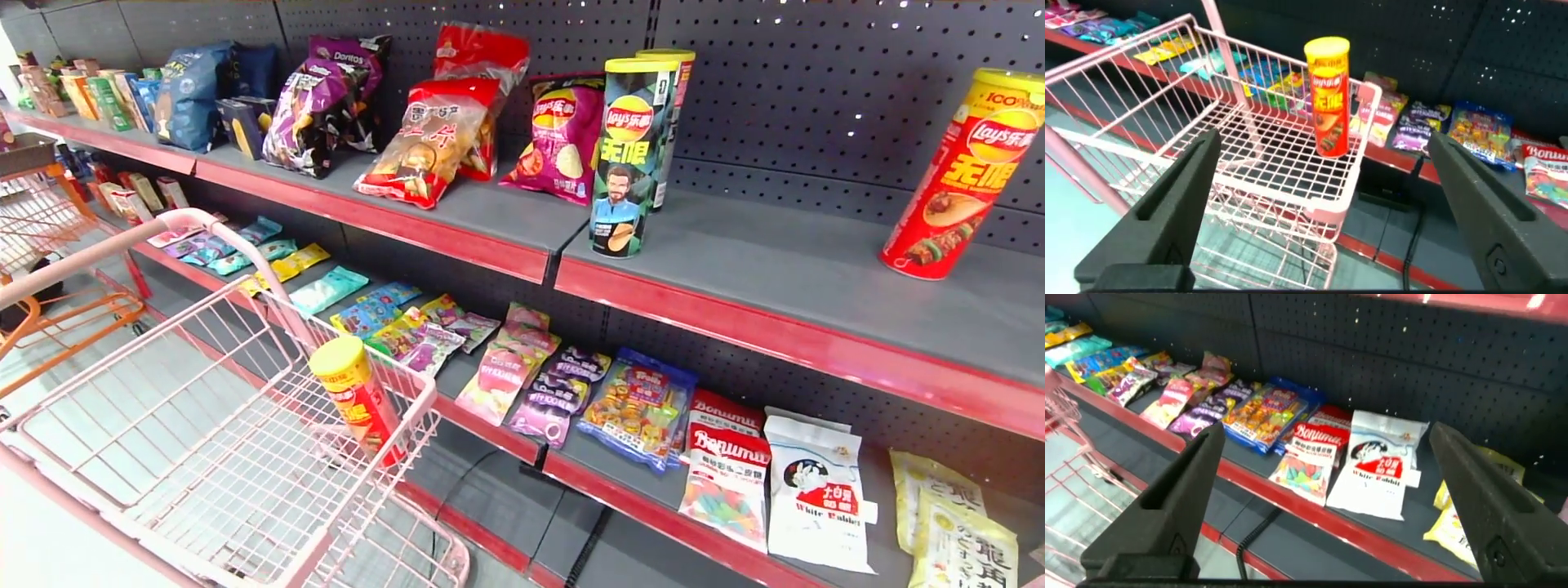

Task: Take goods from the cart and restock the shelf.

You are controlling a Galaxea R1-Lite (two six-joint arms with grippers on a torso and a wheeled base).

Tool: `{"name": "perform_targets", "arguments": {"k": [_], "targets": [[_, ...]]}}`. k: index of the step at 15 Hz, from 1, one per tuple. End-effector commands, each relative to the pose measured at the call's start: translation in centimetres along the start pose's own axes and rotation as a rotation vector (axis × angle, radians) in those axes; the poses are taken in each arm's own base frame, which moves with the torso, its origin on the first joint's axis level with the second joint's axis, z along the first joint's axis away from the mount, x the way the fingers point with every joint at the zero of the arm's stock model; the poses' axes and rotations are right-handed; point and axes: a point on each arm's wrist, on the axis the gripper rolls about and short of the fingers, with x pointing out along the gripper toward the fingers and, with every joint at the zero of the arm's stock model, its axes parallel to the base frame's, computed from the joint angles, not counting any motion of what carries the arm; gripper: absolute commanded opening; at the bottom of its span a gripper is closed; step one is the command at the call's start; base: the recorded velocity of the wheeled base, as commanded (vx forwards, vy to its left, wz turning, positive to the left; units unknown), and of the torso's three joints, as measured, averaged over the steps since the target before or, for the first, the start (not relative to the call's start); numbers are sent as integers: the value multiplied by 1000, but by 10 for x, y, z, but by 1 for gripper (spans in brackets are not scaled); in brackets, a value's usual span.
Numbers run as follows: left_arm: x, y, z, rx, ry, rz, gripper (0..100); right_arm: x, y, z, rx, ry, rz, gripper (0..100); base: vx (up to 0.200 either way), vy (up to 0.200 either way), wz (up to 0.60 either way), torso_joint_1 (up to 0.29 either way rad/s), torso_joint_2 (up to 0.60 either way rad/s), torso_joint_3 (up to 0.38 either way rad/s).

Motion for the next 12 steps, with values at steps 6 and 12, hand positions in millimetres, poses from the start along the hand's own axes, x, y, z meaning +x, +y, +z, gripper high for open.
{"name": "perform_targets", "arguments": {"k": [6, 12], "targets": [[46, -5, 139, -179, 29, 41, 100, 0, 0, 0, 0, 2, 0, 100, 0, 0, 0, -99, 303, 201], [196, 11, 108, -132, 307, 101, 100, 0, 0, 0, -2, 2, 0, 100, 0, 0, 0, 0, 0, 0]]}}
